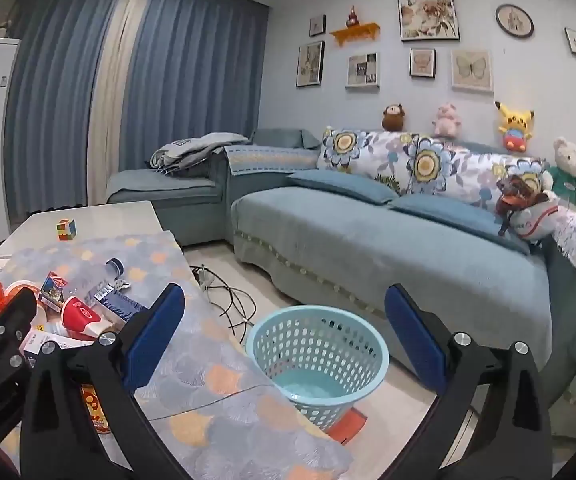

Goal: Collect trash

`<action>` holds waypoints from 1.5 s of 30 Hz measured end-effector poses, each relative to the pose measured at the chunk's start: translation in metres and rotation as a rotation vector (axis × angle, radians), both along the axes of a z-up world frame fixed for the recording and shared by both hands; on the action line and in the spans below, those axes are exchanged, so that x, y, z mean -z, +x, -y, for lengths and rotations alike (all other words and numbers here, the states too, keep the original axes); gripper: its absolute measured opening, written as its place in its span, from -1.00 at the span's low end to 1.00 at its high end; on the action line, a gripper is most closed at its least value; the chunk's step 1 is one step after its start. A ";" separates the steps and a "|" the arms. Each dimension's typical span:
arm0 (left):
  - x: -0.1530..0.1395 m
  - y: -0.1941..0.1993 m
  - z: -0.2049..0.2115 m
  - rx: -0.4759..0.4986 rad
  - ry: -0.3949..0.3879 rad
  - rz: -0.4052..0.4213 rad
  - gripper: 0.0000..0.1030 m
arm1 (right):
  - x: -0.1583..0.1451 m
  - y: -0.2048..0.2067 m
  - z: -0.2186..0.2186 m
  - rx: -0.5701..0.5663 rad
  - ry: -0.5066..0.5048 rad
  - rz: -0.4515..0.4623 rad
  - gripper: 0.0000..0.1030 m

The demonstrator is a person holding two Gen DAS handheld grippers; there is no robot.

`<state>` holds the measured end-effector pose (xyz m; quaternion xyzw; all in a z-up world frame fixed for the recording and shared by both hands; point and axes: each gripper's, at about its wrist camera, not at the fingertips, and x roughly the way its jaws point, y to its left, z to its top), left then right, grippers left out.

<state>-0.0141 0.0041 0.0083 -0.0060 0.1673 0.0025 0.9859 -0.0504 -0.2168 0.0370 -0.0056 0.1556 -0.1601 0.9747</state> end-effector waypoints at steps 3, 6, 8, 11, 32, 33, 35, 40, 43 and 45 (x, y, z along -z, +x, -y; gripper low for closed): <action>-0.003 -0.003 0.000 -0.002 0.010 0.011 0.85 | -0.002 0.001 -0.003 0.002 -0.001 0.002 0.85; -0.002 -0.002 -0.002 -0.006 0.012 0.012 0.85 | -0.003 0.001 0.000 -0.001 0.008 -0.005 0.85; -0.002 -0.003 -0.003 -0.008 0.010 0.011 0.85 | -0.003 0.000 0.001 -0.003 0.014 -0.008 0.85; -0.002 -0.003 -0.002 -0.007 0.012 0.010 0.85 | -0.002 0.000 0.002 -0.005 0.019 -0.013 0.85; 0.000 -0.004 0.000 -0.007 0.011 0.008 0.85 | 0.006 0.010 0.010 -0.014 0.068 -0.049 0.85; 0.001 -0.004 0.000 -0.007 0.014 0.008 0.85 | 0.007 0.009 0.010 -0.015 0.068 -0.051 0.85; 0.001 -0.004 0.001 -0.007 0.013 0.008 0.85 | 0.007 0.010 0.010 -0.016 0.071 -0.053 0.85; 0.001 -0.005 0.001 -0.007 0.013 0.008 0.85 | 0.008 0.010 0.011 -0.017 0.077 -0.057 0.85; 0.000 -0.004 0.001 -0.007 0.013 0.008 0.85 | 0.008 0.012 0.011 -0.018 0.078 -0.062 0.85; 0.000 -0.004 0.001 -0.007 0.013 0.007 0.85 | 0.008 0.013 0.011 -0.017 0.076 -0.061 0.85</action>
